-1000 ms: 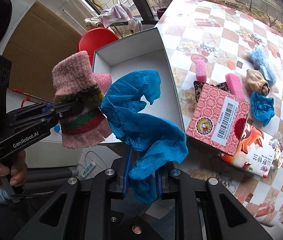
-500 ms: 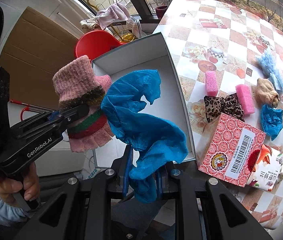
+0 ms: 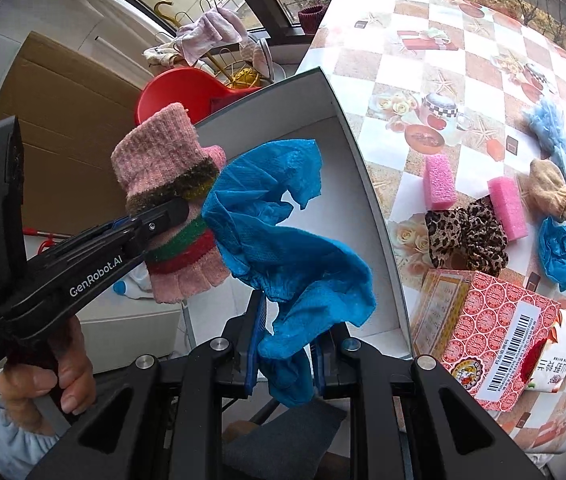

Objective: Organize soft objects
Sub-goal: 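Carry the pink glove and blue gloves over the white box with both tools, then open both tools to drop the pink glove and blue gloves into the box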

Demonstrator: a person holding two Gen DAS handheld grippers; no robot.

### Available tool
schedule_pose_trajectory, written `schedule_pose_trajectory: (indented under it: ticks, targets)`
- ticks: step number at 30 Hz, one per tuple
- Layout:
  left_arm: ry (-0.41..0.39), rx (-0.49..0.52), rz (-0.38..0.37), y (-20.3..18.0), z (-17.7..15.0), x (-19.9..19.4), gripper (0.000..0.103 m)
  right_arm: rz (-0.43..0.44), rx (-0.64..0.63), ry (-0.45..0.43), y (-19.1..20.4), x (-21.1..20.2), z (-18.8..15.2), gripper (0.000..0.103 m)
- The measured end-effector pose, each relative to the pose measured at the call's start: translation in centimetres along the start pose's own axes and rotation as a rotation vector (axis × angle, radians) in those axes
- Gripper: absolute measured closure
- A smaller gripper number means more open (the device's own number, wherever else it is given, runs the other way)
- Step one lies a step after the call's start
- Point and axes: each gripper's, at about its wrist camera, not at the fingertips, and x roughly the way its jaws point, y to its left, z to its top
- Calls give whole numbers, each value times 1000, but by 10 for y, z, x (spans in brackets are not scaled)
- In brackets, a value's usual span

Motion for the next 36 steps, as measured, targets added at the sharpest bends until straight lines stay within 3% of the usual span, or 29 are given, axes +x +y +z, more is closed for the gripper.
schedule_pose_trajectory:
  ticks: [23, 36]
  targets:
    - [96, -43, 42, 1, -1, 46, 85, -54, 31, 65, 0, 46, 30, 81]
    - [190, 0, 65, -3, -35, 73, 85, -72, 53, 181, -18, 80, 0, 81]
